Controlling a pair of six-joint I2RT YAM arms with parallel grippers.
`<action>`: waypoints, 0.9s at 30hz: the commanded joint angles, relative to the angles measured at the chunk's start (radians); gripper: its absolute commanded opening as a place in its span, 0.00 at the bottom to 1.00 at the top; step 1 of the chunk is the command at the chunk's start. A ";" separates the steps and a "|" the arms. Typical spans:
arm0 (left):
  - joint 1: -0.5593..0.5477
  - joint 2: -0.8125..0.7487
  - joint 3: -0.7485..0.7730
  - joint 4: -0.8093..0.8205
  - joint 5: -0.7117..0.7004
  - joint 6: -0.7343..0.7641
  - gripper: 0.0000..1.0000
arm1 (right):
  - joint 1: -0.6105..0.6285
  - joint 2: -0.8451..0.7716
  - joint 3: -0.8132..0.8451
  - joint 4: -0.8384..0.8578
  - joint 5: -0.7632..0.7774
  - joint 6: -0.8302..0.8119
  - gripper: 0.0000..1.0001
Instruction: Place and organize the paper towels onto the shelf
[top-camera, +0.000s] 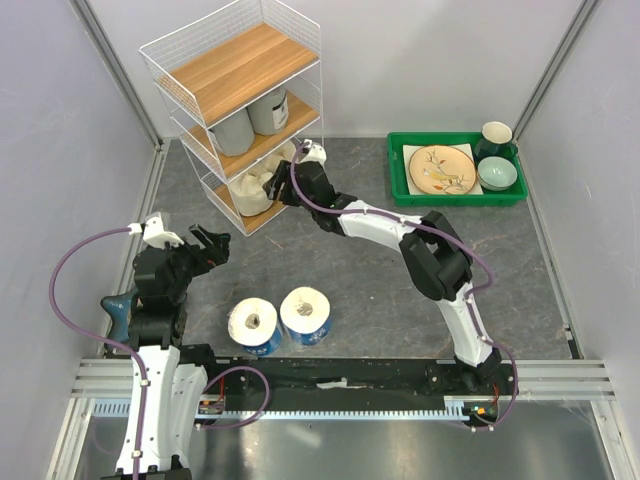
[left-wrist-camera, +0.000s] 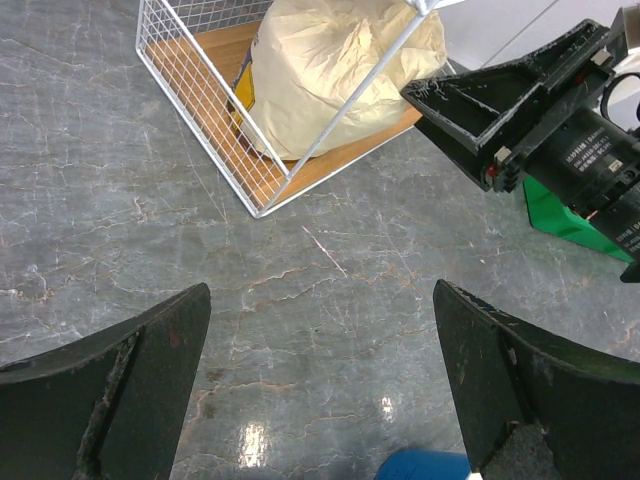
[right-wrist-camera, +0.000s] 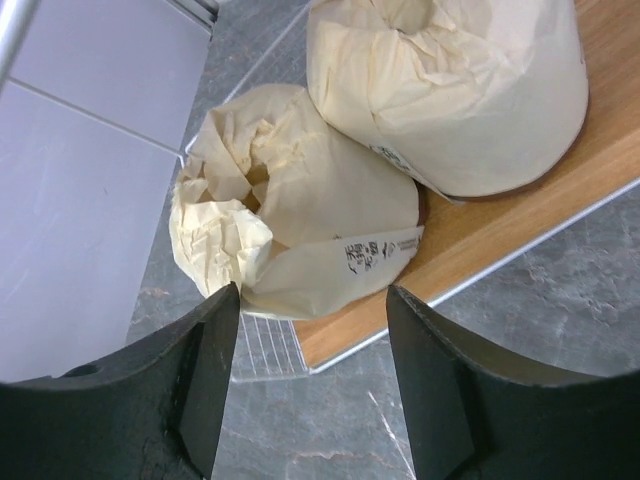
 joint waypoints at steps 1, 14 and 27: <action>-0.002 -0.008 -0.002 0.023 -0.001 0.022 1.00 | 0.004 -0.100 -0.061 0.088 0.000 -0.025 0.69; -0.004 -0.008 -0.002 0.020 -0.004 0.024 1.00 | 0.004 -0.400 -0.404 0.220 -0.106 -0.074 0.73; -0.008 -0.004 0.000 0.018 -0.003 0.022 1.00 | 0.036 -0.891 -0.754 -0.346 -0.208 -0.238 0.76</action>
